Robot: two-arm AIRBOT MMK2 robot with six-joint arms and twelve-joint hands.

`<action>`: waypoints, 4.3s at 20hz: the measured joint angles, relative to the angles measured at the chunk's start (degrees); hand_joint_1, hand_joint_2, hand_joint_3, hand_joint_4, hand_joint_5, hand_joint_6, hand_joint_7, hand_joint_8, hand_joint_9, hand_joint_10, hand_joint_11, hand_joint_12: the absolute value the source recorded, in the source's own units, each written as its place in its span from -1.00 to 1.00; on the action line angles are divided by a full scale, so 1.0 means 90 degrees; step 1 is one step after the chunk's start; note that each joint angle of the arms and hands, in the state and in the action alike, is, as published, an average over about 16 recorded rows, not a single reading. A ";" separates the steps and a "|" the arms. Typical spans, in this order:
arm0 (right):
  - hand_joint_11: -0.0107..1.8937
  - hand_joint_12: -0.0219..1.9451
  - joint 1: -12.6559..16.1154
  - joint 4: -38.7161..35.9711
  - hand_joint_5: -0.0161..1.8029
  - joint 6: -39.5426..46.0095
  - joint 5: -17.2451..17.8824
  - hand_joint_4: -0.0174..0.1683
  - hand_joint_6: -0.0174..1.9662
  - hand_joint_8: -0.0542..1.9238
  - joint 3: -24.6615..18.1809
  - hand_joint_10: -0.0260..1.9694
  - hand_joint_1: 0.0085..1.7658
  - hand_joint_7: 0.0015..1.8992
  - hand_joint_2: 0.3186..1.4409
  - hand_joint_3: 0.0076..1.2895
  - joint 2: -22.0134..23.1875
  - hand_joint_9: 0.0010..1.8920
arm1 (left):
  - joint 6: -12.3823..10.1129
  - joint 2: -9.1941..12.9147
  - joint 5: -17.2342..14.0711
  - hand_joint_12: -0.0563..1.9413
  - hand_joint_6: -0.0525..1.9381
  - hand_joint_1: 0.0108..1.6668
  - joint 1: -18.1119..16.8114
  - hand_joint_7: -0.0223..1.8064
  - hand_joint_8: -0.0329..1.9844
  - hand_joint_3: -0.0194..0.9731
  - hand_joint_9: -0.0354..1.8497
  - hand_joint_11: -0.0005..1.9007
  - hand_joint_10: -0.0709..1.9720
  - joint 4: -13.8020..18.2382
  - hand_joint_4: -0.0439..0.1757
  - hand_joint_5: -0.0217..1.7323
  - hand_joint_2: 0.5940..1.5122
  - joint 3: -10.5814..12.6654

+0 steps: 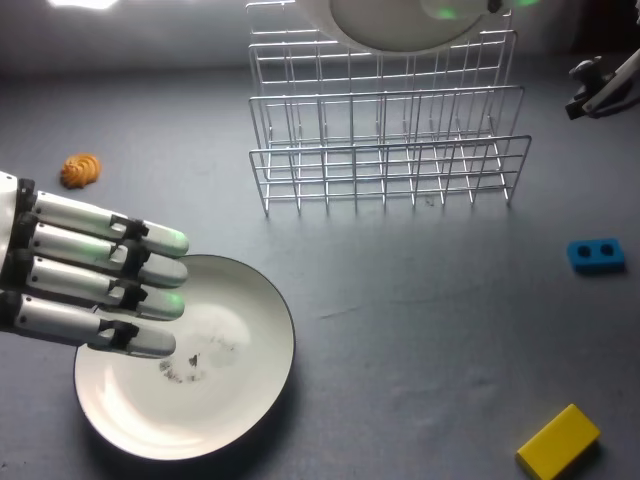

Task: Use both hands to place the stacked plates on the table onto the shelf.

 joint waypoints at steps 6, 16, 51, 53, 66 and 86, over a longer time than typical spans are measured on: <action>-0.22 0.11 0.0139 0.0035 0.14 -0.0209 -0.0506 -0.83 -0.12 -0.13 0.0206 -0.95 0.37 0.12 0.19 -0.99 -0.0173 0.28 | 0.0000 -0.0009 0.0065 -0.96 -0.93 -0.99 0.0041 -0.88 -0.95 -0.92 -0.93 -0.98 -0.92 0.0196 -0.59 -0.84 0.21 -0.0014; -0.22 0.12 0.0690 -0.0828 0.15 -0.0671 -0.1627 -0.78 -0.12 -0.15 0.0343 -0.95 0.37 0.13 0.19 -0.98 -0.0401 0.28 | 0.0000 -0.0033 0.0357 -0.95 -0.93 -0.99 0.0159 -0.88 -0.95 -0.92 -0.93 -0.98 -0.92 0.0327 -0.59 -0.83 0.21 0.0010; -0.22 0.10 0.0863 -0.0786 0.11 -0.0876 -0.3512 -0.72 -0.09 -0.23 0.1097 -0.94 0.38 0.13 0.23 -0.99 -0.1503 0.28 | 0.0001 -0.0087 0.0886 -0.95 -0.93 -0.99 0.0463 -0.89 -0.95 -0.92 -0.94 -0.98 -0.92 0.0225 -0.59 -0.86 0.21 -0.0013; -0.20 0.09 0.0852 -0.0789 0.11 -0.0878 -0.3495 -0.74 -0.09 -0.26 0.1098 -0.93 0.38 0.14 0.24 -0.99 -0.1503 0.29 | 0.0001 -0.0087 0.1034 -0.95 -0.93 -0.99 0.0516 -0.89 -0.95 -0.92 -0.93 -0.98 -0.92 0.0212 -0.59 -0.85 0.22 -0.0046; -0.17 0.00 0.0825 -0.0774 0.08 -0.0879 -0.3439 -0.78 -0.15 -0.39 0.1101 -0.94 0.36 0.15 0.29 -0.99 -0.1497 0.24 | 0.0001 -0.0087 0.1532 -0.95 -0.93 -0.99 0.0645 -0.87 -0.95 -0.92 -0.92 -0.98 -0.92 0.0151 -0.59 -0.85 0.23 -0.0124; -0.53 -0.01 0.1119 -0.0889 -0.13 -0.1259 -0.2470 -0.83 -0.84 -0.85 0.0247 -0.95 0.08 -0.08 0.23 -0.99 -0.0854 -0.08 | 0.0001 -0.0098 0.1952 -0.96 -0.93 -0.99 0.1202 -0.90 -0.95 -0.92 -0.94 -0.98 -0.92 -0.0148 -0.59 -0.86 0.22 -0.0163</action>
